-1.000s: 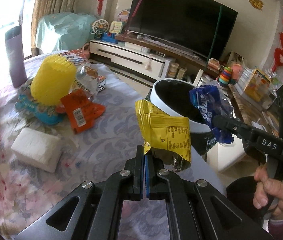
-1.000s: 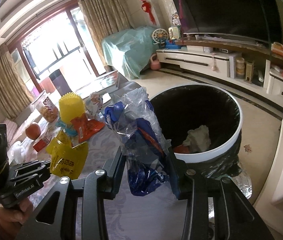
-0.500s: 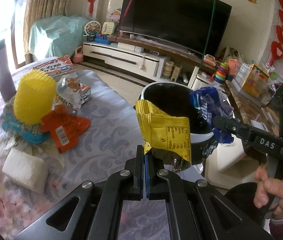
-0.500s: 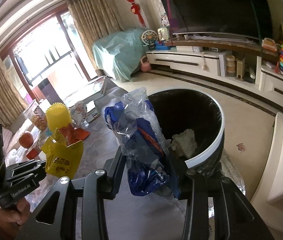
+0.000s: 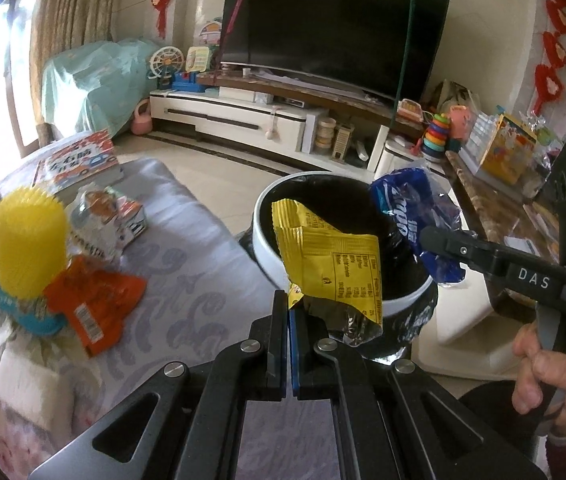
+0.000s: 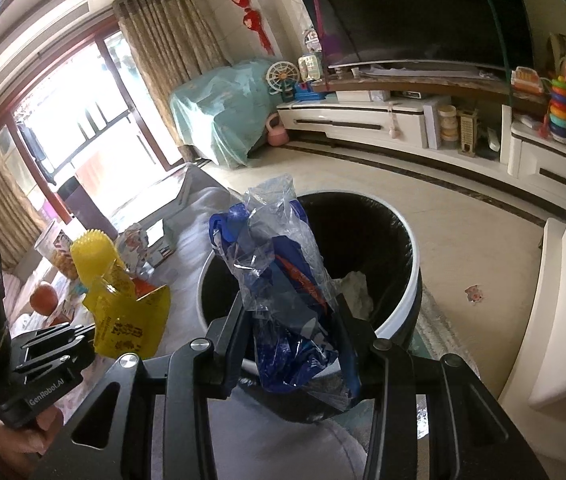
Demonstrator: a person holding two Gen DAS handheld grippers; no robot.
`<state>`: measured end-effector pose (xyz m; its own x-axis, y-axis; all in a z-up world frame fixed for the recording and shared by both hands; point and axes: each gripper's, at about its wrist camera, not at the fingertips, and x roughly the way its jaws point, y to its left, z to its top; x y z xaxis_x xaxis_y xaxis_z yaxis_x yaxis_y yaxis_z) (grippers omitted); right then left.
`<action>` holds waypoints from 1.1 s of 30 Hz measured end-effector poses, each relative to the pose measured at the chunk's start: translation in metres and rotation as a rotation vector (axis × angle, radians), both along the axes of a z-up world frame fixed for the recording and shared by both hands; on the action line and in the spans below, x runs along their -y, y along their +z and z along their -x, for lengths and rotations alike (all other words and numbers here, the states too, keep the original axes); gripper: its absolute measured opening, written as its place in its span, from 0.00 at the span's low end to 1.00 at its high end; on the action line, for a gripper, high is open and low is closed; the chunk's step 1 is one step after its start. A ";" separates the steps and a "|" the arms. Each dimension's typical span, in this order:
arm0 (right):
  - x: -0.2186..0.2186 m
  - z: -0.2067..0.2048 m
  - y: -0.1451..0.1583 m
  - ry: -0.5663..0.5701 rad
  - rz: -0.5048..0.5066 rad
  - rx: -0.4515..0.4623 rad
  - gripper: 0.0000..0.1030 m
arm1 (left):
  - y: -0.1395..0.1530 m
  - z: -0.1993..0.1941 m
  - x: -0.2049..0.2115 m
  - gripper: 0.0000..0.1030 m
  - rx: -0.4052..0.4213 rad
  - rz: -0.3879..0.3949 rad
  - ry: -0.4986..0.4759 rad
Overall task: Collect trash
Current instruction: 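Carry both bags over the white bin and open both tools to drop them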
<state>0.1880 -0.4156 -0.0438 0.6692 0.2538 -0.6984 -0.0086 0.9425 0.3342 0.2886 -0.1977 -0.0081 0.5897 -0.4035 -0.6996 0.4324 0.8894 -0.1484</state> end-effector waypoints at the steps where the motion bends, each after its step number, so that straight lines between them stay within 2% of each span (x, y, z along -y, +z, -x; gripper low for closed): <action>1: 0.001 -0.002 -0.001 -0.002 -0.001 -0.003 0.39 | 0.000 -0.003 0.003 0.00 -0.001 -0.002 -0.005; 27: 0.021 -0.042 -0.016 -0.020 -0.018 -0.066 0.39 | -0.011 -0.071 0.061 0.00 -0.040 -0.038 -0.043; 31: 0.022 -0.045 -0.016 -0.026 -0.015 -0.068 0.46 | -0.012 -0.076 0.065 0.08 -0.056 -0.029 -0.038; 33: 0.025 -0.046 -0.016 -0.039 -0.016 -0.068 0.54 | -0.012 -0.075 0.063 0.35 -0.050 -0.030 -0.025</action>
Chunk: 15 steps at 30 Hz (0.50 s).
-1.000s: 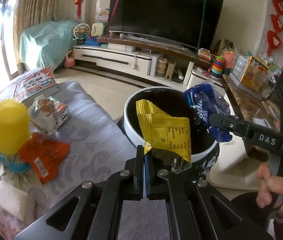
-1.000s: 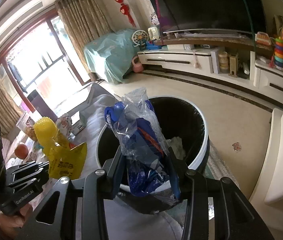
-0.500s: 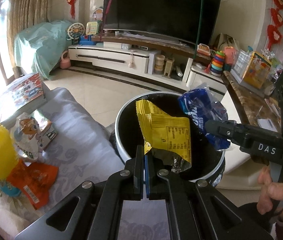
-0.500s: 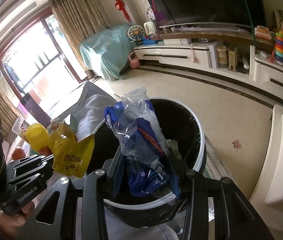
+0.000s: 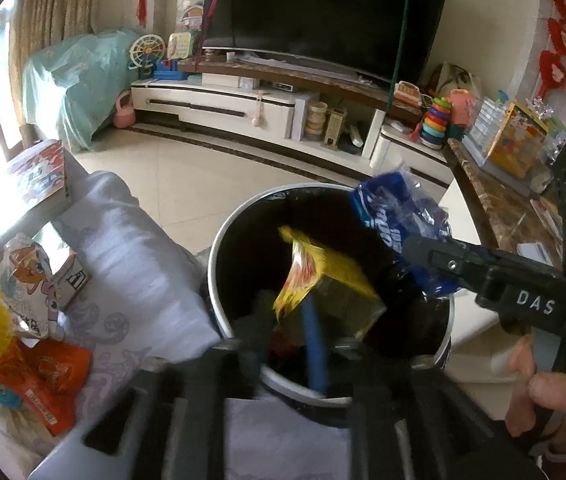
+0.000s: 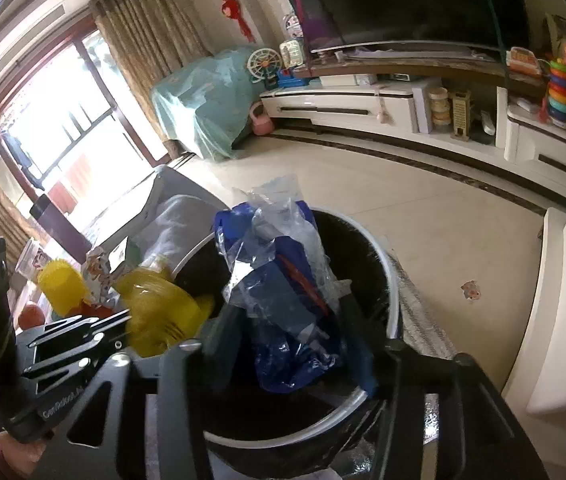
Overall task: Collect trash
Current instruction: 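Carry both bags over the white bin and open both tools to drop them, then move both open tools back toward the items on the table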
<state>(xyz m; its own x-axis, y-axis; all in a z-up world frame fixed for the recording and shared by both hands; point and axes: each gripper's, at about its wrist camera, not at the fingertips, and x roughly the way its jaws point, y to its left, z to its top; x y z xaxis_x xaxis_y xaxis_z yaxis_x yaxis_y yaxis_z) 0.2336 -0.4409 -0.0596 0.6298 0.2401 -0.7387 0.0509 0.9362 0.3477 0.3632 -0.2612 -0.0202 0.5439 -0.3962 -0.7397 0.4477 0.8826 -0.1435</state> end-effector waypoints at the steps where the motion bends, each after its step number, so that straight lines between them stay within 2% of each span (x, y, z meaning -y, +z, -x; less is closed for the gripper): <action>1: 0.002 0.000 0.000 -0.005 -0.002 0.002 0.56 | 0.000 0.002 -0.001 0.40 0.007 0.001 0.006; 3: 0.006 0.002 0.000 -0.014 -0.013 0.004 0.66 | 0.000 0.005 -0.005 0.43 0.015 0.002 0.015; 8: 0.009 0.008 0.003 -0.034 -0.031 0.017 0.68 | -0.003 0.020 -0.021 0.44 0.008 0.022 0.041; 12: 0.002 0.016 0.008 -0.032 -0.043 0.039 0.77 | -0.004 0.042 -0.044 0.49 0.012 0.042 0.072; 15: -0.010 0.025 0.014 -0.018 -0.040 0.061 0.80 | -0.005 0.062 -0.063 0.49 0.015 0.065 0.101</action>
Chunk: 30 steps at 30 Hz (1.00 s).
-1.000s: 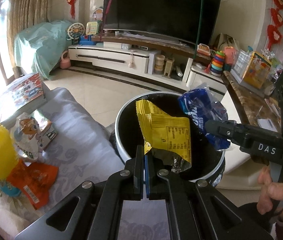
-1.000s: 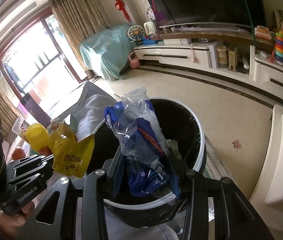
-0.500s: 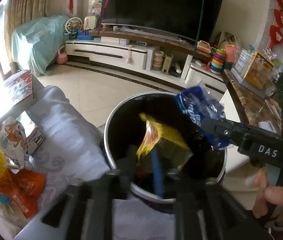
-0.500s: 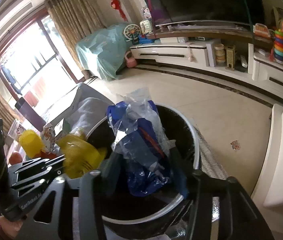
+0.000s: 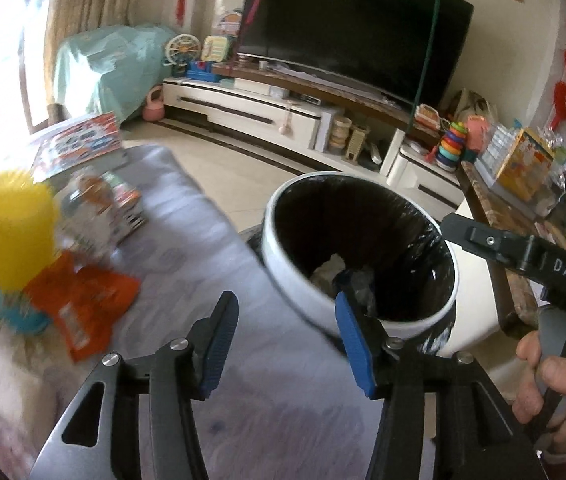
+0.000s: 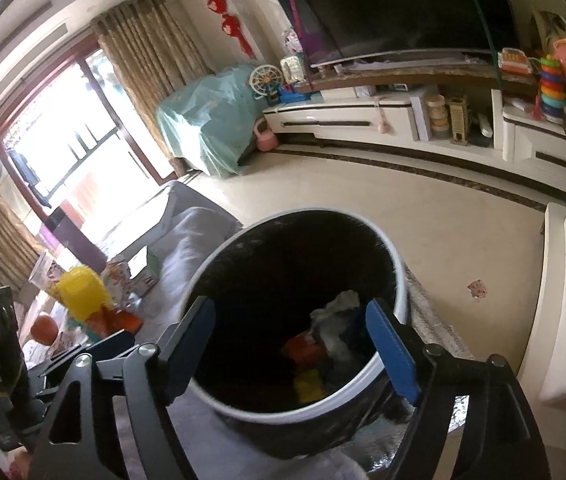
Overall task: Collect trash
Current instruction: 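Move both open tools back toward the items on the table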
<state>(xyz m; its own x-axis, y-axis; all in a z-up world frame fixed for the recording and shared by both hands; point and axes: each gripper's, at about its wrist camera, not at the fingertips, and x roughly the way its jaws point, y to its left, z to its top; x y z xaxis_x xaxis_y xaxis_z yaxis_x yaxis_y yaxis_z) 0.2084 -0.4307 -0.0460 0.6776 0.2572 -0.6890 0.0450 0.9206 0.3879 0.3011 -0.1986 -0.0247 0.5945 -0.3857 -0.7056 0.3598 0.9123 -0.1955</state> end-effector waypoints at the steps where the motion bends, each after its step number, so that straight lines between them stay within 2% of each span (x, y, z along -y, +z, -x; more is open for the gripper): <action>1: -0.007 0.004 0.002 0.009 -0.001 0.008 0.81 | 0.000 0.005 -0.006 0.49 0.000 0.006 0.009; 6: -0.037 0.018 0.005 0.058 0.009 0.039 0.86 | -0.001 0.038 -0.039 0.49 0.003 0.035 0.055; 14: -0.084 0.032 -0.004 0.142 -0.020 0.028 0.87 | -0.006 0.086 -0.090 0.49 -0.002 0.023 0.118; 30: -0.153 0.039 -0.017 0.265 -0.033 -0.001 0.87 | -0.002 0.127 -0.165 0.52 -0.034 0.044 0.280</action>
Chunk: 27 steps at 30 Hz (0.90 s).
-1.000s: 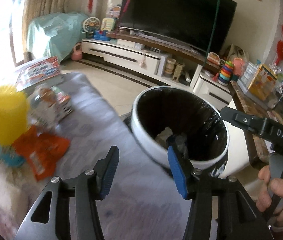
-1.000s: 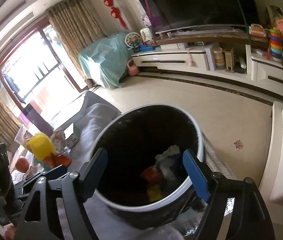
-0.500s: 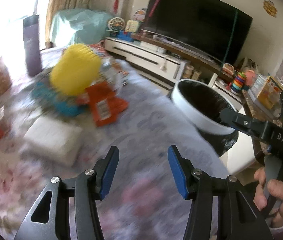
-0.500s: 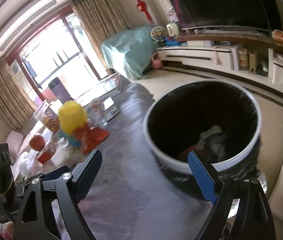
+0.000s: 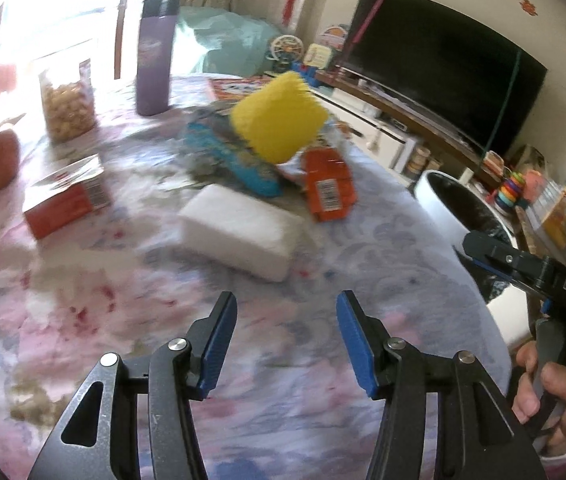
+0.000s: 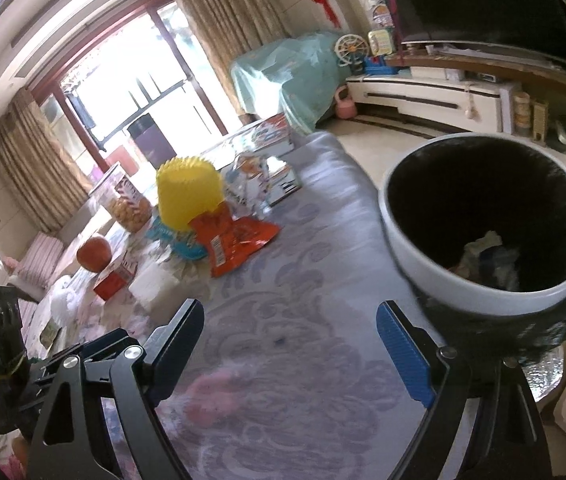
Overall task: Collect trash
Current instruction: 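Move both open tools back toward the items on the table, then grasp the white foam block with the left tool while the right tool grasps the orange snack bag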
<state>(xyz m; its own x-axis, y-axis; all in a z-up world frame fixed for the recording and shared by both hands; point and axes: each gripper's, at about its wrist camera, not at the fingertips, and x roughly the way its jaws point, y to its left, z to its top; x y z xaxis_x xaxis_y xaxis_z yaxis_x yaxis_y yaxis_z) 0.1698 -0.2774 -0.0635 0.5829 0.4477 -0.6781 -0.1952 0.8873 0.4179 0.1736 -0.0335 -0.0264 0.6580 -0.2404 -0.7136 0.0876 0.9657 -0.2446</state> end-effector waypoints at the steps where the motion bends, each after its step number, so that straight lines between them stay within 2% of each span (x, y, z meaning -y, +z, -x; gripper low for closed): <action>1: -0.004 0.000 -0.001 0.007 0.000 -0.002 0.87 | 0.000 -0.001 -0.004 0.52 -0.003 0.002 0.010; 7: -0.027 -0.006 -0.004 0.050 0.006 0.004 0.87 | 0.000 -0.003 -0.018 0.56 -0.025 0.023 0.047; 10: -0.034 -0.013 -0.006 0.071 0.010 0.004 0.87 | 0.001 -0.008 -0.021 0.68 -0.022 0.025 0.035; 11: -0.036 -0.016 -0.006 0.077 0.011 0.004 0.87 | 0.000 -0.011 -0.022 0.75 -0.022 0.024 0.029; 12: -0.038 -0.020 -0.007 0.086 0.014 0.004 0.87 | 0.002 -0.013 -0.019 0.77 -0.019 0.021 0.021; 18: -0.053 -0.047 -0.009 0.148 0.018 0.009 0.87 | -0.005 -0.037 -0.010 0.79 -0.024 -0.019 -0.028; 27: -0.075 -0.093 -0.031 0.227 0.038 -0.047 0.87 | -0.025 -0.076 -0.007 0.80 -0.080 -0.071 -0.029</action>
<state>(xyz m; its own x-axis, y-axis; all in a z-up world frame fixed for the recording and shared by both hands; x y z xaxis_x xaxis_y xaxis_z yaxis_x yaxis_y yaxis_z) 0.2628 -0.2020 -0.0944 0.4382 0.5368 -0.7210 -0.3725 0.8384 0.3979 0.2499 -0.0262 -0.0513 0.5917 -0.2056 -0.7795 0.0984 0.9781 -0.1833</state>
